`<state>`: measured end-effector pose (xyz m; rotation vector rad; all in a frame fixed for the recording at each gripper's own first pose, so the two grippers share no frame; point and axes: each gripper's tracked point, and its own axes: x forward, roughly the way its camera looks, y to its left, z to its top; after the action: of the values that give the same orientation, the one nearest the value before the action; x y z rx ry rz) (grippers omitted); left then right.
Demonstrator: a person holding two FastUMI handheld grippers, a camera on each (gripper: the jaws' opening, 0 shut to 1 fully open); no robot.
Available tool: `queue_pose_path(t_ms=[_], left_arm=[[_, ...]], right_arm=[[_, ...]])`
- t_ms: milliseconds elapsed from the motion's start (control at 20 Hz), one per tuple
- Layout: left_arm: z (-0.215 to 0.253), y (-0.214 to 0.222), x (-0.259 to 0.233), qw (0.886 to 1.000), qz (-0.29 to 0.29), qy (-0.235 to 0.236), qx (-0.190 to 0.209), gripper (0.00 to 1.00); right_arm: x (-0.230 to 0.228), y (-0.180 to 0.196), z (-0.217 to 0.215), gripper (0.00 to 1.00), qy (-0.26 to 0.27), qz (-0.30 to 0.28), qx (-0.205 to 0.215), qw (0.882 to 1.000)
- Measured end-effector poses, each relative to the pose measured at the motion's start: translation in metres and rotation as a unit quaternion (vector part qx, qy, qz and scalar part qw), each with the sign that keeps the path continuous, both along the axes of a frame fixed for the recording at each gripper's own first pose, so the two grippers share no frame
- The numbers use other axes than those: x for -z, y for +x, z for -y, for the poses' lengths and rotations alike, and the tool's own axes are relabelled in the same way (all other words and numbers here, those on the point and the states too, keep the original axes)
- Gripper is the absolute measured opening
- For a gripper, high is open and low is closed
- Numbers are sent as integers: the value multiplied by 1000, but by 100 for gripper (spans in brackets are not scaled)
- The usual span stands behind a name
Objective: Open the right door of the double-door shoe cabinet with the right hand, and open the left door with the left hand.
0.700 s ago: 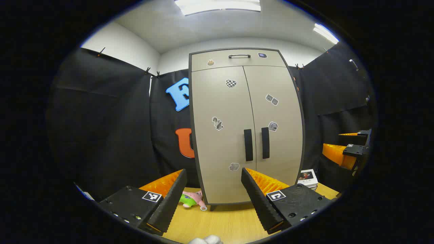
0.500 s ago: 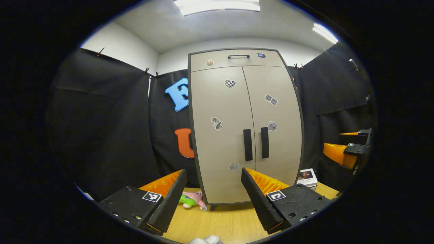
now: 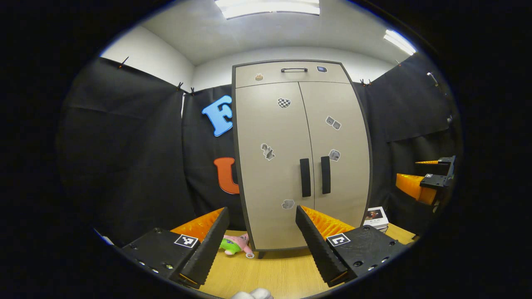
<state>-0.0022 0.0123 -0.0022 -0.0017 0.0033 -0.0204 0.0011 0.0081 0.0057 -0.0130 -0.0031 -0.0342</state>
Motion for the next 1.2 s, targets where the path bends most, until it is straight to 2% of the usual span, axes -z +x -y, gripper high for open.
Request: queue_pose_path(t_ms=[300,450,650,950,1200], left_arm=[[-10,-5,8,1000,-6,-1,-10,96],[-17,-6,12,1000,-11,1,-22,96],[-33,-8,16,998,-14,28,-56,96],[-51,-11,16,994,-20,26,-101,96],[-55,-10,15,991,-27,34,-125,96]], right_arm=[[-3,26,-5,100,-7,-4,5,1000],[-2,55,-14,100,-9,-10,0,1000],[-5,107,-34,100,-9,-12,-7,1000],[-7,182,-73,100,-14,-16,-34,999],[-9,228,-95,97,-15,-18,-33,999]])
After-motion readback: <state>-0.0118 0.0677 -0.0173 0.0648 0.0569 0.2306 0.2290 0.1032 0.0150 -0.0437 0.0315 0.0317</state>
